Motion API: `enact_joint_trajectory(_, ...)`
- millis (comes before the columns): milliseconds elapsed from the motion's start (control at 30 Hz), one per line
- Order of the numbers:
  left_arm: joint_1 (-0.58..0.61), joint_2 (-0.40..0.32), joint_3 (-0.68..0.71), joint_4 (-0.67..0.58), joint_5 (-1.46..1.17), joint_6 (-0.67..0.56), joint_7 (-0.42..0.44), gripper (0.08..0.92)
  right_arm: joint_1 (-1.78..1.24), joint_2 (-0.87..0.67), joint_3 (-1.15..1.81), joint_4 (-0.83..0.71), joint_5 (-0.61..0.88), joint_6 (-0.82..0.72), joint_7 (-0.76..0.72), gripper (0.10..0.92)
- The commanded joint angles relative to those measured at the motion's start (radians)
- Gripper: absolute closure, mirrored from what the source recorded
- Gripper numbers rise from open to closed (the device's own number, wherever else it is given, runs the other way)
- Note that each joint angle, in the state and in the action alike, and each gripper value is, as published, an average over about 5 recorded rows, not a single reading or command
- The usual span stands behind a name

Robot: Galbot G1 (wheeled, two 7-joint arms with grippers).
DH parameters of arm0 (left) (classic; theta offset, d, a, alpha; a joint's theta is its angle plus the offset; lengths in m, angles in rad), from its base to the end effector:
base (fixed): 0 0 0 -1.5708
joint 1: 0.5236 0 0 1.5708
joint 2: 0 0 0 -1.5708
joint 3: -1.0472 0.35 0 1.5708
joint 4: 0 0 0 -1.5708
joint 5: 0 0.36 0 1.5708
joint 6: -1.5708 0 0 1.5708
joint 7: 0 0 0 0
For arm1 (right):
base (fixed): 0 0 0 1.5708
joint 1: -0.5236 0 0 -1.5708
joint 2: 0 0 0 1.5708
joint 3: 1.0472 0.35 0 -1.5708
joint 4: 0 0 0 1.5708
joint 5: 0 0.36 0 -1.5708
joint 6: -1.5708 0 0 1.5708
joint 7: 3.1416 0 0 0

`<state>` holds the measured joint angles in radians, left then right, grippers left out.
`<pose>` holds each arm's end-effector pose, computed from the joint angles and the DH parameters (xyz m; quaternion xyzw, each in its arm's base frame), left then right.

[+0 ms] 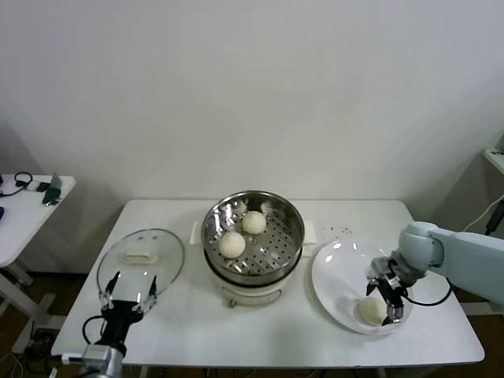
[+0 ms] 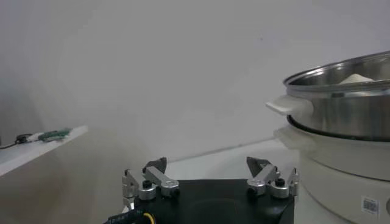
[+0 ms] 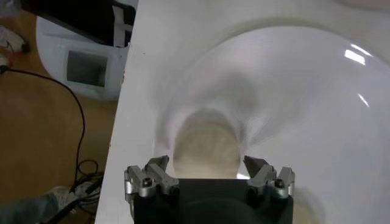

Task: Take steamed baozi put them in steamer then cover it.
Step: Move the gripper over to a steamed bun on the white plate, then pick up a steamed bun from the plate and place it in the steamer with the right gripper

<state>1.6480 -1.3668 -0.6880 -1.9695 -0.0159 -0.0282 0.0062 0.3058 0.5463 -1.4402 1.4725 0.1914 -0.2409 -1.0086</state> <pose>0.1598 0.0958 -0.3458 0.0190 -0.9895 -0.1204 0.0779 0.4419 -0.1573 -0.2383 0.5718 -0.4601 0.4986 0.4612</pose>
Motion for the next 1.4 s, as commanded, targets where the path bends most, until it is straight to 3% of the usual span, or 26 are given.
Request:
enact_joint_trajectory(33, 0.001, -0.001, 0.001, 0.002, 0.002, 0.000, -0.001, 0.177, -0.035, 0.011, 0.017, -0.023, -0.012, 0.001, -0.005, 0.205)
enact_joint_trajectory(367, 0.001, -0.001, -0.002, 0.003, 0.002, 0.000, -0.004, 0.177, -0.031, 0.026, 0.015, -0.038, 0.001, 0.002, -0.012, 0.302)
enact_joint_trajectory(700, -0.001, -0.001, -0.001, 0.001, 0.001, 0.001, -0.005, 0.177, 0.069, 0.036, -0.013, -0.032, 0.011, 0.034, -0.023, 0.319)
enact_joint_trajectory(1133, -0.003, 0.002, 0.005, -0.006, -0.001, 0.002, -0.005, 0.177, 0.574, 0.243, -0.205, 0.033, -0.061, 0.396, -0.131, 0.313)
enact_joint_trajectory(1400, -0.005, 0.001, 0.012, -0.005, 0.001, 0.003, -0.007, 0.177, 0.723, 0.430, -0.218, 0.081, -0.040, 0.517, -0.137, 0.309)
